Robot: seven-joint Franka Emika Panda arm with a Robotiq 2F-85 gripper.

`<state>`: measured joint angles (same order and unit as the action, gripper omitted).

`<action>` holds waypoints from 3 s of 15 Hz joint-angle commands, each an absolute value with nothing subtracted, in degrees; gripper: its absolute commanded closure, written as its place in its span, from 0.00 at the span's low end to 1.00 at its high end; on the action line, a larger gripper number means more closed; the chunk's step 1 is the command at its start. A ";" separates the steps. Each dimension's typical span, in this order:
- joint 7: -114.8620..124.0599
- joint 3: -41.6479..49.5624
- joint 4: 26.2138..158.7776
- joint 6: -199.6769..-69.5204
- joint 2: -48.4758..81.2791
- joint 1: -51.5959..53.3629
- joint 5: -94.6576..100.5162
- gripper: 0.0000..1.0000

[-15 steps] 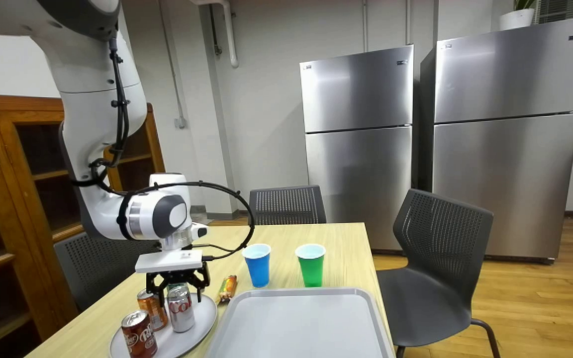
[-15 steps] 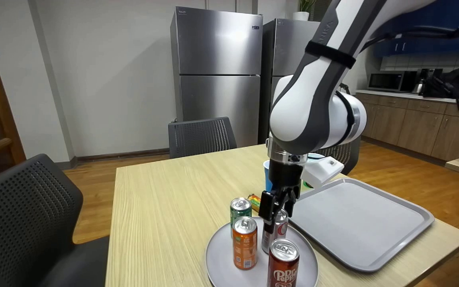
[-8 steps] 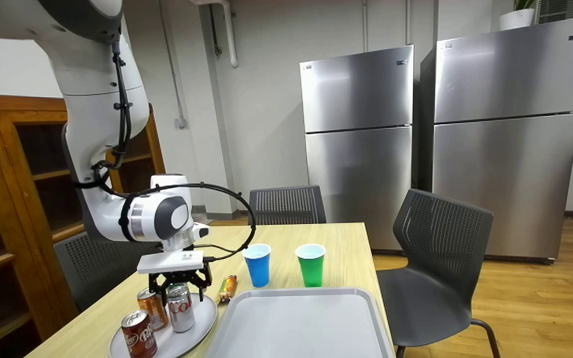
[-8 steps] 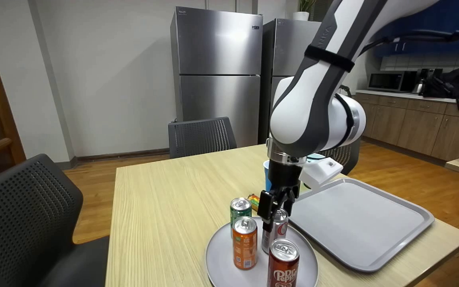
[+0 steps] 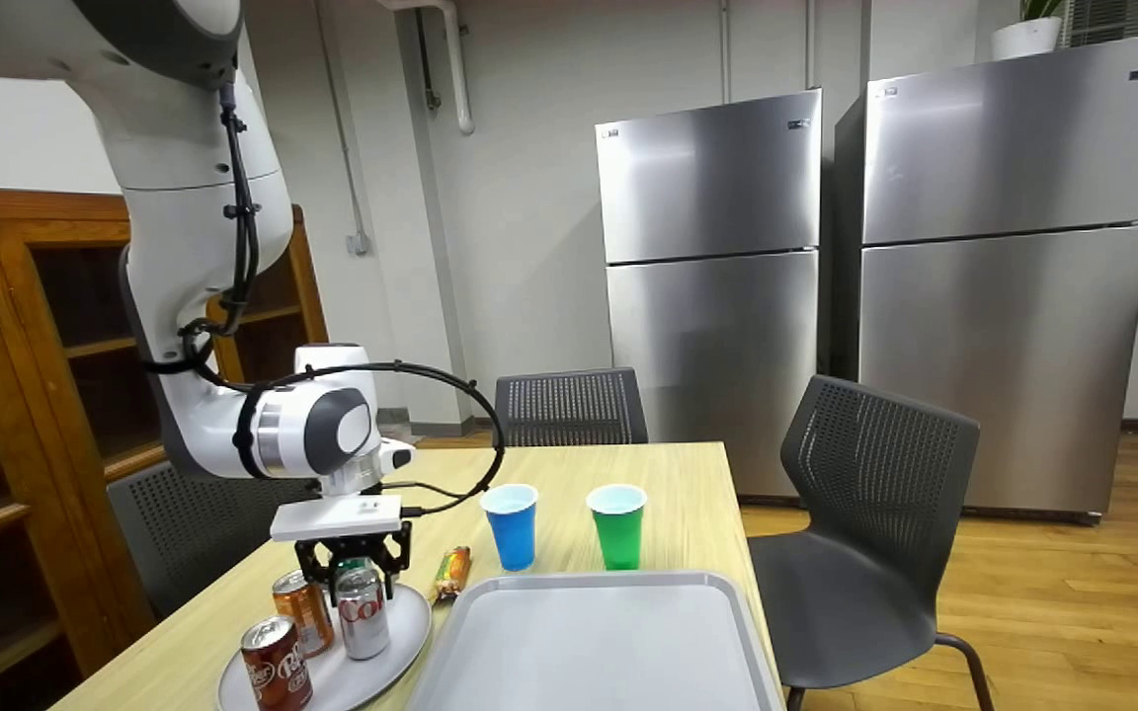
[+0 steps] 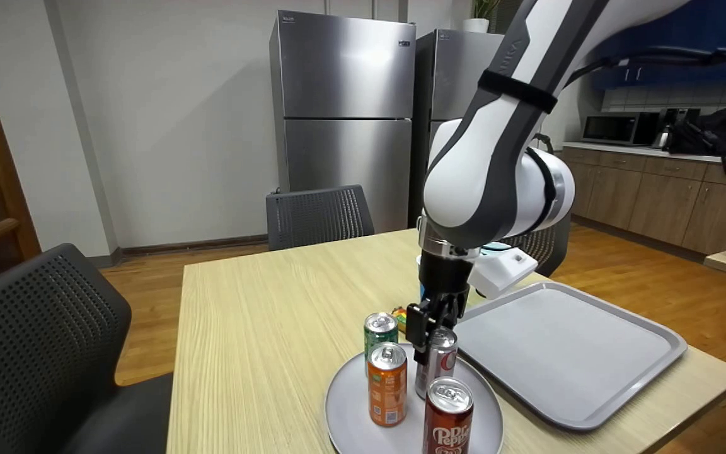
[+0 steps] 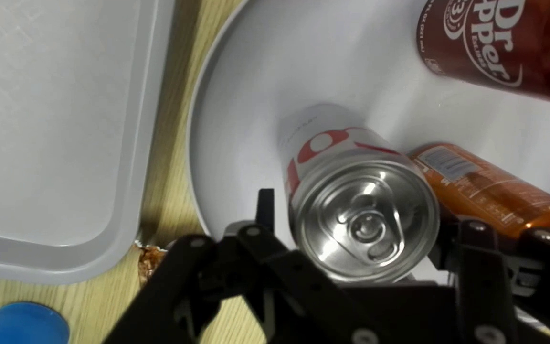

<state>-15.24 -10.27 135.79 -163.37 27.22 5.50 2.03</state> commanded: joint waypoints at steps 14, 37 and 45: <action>-12.29 -10.37 135.09 -160.76 23.71 4.94 2.05 0.62; -8.52 0.33 131.14 -153.04 19.81 -2.24 1.13 0.62; -10.88 0.87 123.25 -150.08 25.44 -9.09 -2.73 0.62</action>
<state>-9.17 1.23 128.03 -153.32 22.87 -6.66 -0.55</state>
